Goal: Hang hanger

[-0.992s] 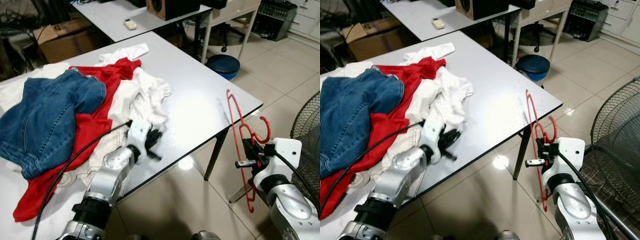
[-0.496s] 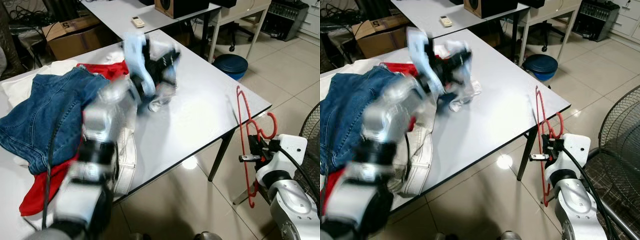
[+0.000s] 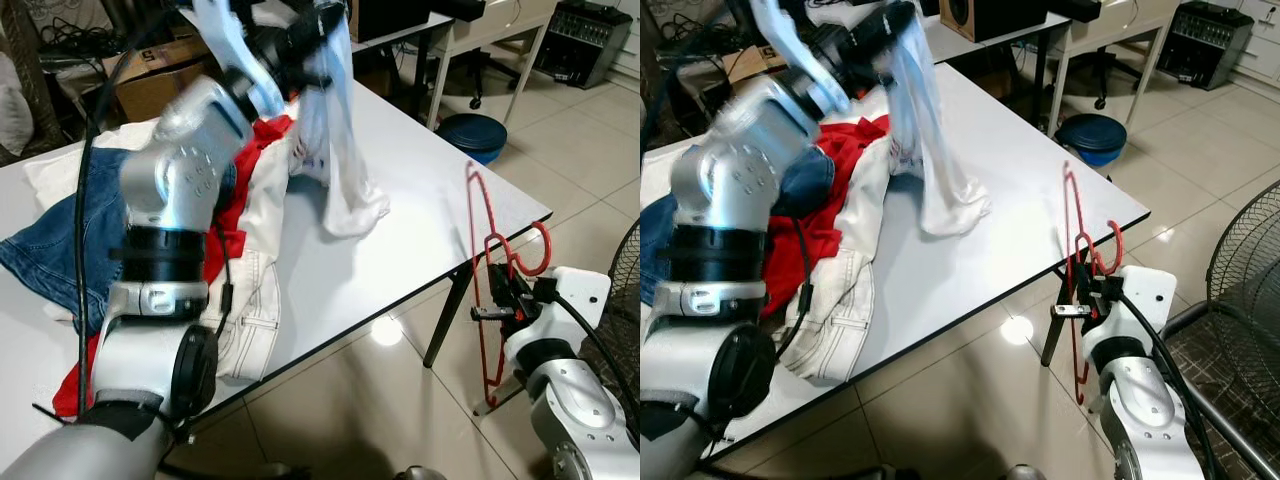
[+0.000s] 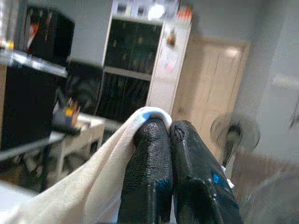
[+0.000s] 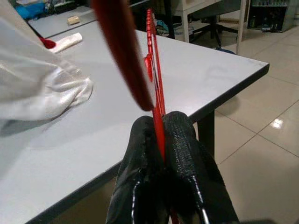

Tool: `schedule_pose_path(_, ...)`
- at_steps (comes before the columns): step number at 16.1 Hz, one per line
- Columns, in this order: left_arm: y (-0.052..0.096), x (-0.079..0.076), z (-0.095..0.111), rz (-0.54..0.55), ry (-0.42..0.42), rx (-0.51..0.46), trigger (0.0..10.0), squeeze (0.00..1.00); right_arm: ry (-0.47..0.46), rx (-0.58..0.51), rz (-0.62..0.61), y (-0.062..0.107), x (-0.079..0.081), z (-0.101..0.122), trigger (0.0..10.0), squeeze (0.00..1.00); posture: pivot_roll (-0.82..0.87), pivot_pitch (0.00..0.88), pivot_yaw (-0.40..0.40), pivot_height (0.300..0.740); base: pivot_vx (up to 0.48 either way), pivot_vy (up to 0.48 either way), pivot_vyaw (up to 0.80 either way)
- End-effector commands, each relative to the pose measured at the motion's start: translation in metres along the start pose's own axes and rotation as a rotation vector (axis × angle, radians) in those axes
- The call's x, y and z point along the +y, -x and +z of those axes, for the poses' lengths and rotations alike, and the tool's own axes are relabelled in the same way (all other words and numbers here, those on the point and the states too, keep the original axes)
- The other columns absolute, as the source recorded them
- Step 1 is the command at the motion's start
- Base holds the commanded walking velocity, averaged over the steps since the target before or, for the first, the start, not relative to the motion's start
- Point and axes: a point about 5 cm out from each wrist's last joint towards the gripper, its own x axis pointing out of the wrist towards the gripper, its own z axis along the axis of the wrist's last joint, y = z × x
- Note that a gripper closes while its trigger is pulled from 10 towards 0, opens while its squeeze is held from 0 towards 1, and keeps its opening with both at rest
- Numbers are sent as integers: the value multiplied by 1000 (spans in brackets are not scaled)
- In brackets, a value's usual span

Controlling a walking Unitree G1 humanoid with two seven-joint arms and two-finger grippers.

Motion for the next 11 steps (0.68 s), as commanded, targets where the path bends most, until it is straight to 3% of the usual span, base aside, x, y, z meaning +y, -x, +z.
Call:
schedule_pose_path(1,-7,-7,30,-36,1,-116,0,0,-23,-44,0,0,0,7,10000,0,-139,21,131,740,0,0,0)
schedule_pose_path(2,-9,-6,39,-37,-16,-142,0,0,-26,-52,0,-1,0,9,10000,0,-133,21,131,740,0,0,0)
schedule_pose_path(3,-10,-3,37,-24,-62,-105,0,0,-25,-54,4,-3,0,8,10000,0,-132,21,131,740,0,0,0)
schedule_pose_path(5,-7,2,1,5,-203,91,0,0,-27,-55,10,-3,2,8,10000,0,-136,22,134,740,0,0,0)
schedule_pose_path(6,-7,0,-9,-2,-219,127,0,0,-28,-56,8,-2,2,7,10000,0,-136,22,134,740,0,0,0)
schedule_pose_path(9,1,-26,-101,-127,-249,389,0,0,-34,-57,-43,1,-5,6,10000,0,-145,22,132,740,0,0,0)
schedule_pose_path(11,19,-52,-166,-242,-213,575,0,0,-47,-70,-102,2,-13,8,10000,0,-156,22,132,740,0,0,0)
